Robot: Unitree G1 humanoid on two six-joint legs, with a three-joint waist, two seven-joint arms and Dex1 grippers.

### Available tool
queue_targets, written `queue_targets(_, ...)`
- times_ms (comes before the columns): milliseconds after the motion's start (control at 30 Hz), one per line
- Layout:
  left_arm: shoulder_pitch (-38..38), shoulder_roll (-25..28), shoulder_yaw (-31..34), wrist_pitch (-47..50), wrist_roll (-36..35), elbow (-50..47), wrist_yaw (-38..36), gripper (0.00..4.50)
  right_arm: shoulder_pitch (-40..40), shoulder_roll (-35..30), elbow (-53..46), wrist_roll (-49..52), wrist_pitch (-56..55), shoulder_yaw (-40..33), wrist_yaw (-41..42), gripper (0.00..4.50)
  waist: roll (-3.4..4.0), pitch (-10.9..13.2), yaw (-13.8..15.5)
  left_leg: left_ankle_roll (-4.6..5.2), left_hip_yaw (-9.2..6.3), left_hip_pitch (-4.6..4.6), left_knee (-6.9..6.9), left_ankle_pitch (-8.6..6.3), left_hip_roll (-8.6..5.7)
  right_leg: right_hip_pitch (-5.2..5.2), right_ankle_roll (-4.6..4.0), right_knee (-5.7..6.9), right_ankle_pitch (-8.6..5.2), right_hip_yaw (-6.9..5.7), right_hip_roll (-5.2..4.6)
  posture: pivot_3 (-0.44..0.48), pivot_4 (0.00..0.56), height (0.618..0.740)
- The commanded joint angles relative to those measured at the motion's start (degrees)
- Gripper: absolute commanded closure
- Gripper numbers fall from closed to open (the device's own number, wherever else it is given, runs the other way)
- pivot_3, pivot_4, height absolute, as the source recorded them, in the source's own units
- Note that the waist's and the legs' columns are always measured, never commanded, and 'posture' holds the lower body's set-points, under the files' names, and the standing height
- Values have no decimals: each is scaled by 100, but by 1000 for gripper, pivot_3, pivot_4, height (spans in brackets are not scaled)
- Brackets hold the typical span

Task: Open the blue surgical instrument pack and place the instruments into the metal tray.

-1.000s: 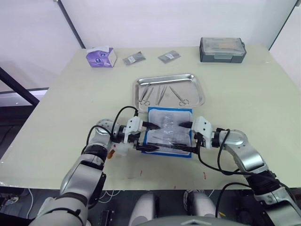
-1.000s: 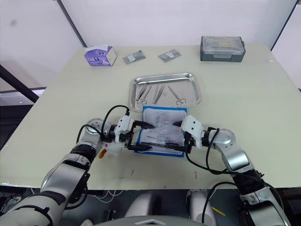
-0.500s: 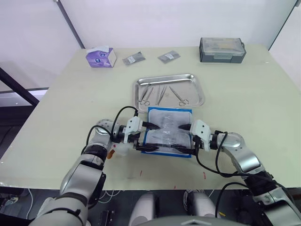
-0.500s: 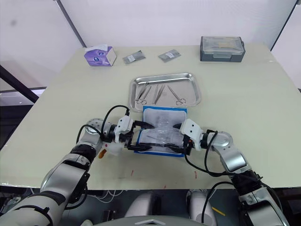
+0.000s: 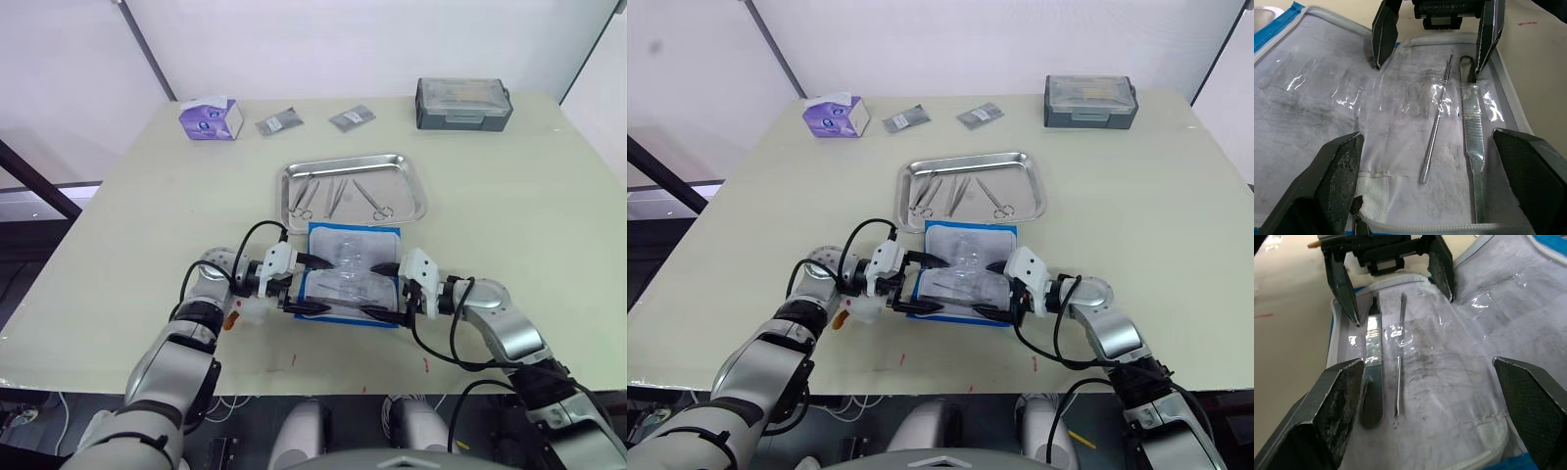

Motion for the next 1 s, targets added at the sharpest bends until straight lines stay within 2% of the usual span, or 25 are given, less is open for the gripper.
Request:
queue_targets(33, 448, -123, -479, 86, 526, 418, -255, 0, -124, 9, -44, 54, 29, -133, -73, 104, 2, -1, 0, 0, 0, 0, 0, 0, 0, 0, 0, 0, 0, 0, 0, 0, 150, 734)
queue_targets(933, 469, -95, -483, 100, 517, 393, -255, 0, -188, -96, 622, -809, -981, 411, -63, 104, 7, -9, -7, 0, 0, 5, 0, 0, 0, 4, 0, 0, 0, 0, 1, 0, 150, 734)
queue_targets(1000, 463, -91, -484, 102, 521, 395, -255, 0, -159, -112, 703, -813, -1029, 431, -28, 675, 5, -12, -6, 0, 0, 5, 0, 0, 0, 4, 0, 0, 0, 0, 1, 0, 150, 734)
